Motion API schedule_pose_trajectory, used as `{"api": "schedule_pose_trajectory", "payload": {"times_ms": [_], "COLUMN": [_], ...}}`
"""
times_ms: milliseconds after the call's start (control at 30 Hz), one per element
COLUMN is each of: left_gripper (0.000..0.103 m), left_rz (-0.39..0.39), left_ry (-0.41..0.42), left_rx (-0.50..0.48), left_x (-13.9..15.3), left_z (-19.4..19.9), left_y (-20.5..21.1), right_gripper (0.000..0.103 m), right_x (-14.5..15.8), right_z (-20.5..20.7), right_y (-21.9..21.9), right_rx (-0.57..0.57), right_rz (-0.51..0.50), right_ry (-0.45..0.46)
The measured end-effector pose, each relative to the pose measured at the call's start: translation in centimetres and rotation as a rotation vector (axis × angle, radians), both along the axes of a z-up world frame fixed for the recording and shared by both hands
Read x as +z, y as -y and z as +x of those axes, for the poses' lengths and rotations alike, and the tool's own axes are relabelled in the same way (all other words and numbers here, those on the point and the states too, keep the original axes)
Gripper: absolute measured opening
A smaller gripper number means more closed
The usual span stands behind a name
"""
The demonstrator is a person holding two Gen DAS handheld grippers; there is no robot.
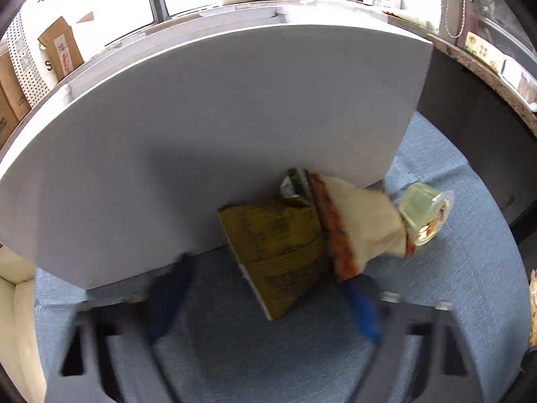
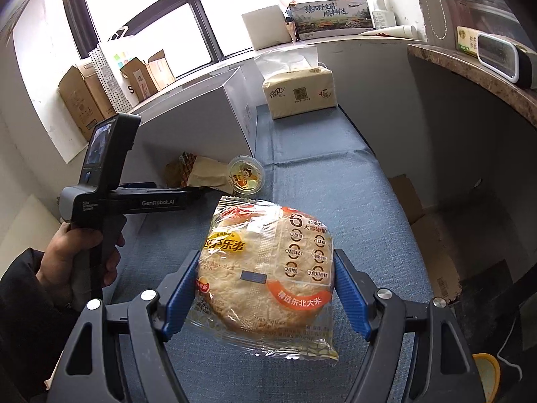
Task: Organize snacks
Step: 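Hold the bread pack with the right tool while the left tool grasps the yellow chip bag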
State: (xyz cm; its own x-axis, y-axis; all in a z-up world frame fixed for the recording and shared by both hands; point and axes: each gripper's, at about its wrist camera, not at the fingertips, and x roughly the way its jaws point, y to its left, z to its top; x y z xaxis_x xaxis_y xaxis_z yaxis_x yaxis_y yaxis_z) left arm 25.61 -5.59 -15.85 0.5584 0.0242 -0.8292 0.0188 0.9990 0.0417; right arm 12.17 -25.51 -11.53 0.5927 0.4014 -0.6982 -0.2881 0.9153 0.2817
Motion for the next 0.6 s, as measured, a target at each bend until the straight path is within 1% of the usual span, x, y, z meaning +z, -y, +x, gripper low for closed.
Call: {"api": "schedule_pose_trajectory", "payload": {"times_ms": [33, 133, 233, 400, 600], "left_gripper": [0.050, 0.050, 0.049, 0.049, 0.049], "left_rz": [-0.016, -0.054, -0.055, -0.081, -0.110], "left_ry": [-0.001, 0.015, 0.038, 0.083, 0.138], "left_rx": [0.004, 0.014, 0.014, 0.013, 0.028], "left_x": [0.1, 0.5, 1.2, 2.8, 5.4], "left_z": [0.0, -0.3, -1.2, -3.5, -7.8], "left_y": [0.0, -0.5, -1.0, -2.6, -3.9], "right_gripper": [0.080, 0.080, 0.080, 0.080, 0.080], "right_x": [0.0, 0.1, 0.0, 0.0, 0.5], "right_z": [0.0, 0.0, -0.1, -0.2, -0.5], "right_y": [0.0, -0.1, -0.1, -0.5, -1.0], "right_rx": [0.003, 0.006, 0.006, 0.018, 0.042], "right_rz": [-0.001, 0.000, 0.000, 0.001, 0.001], "right_ry": [-0.001, 0.001, -0.001, 0.001, 0.011]}}
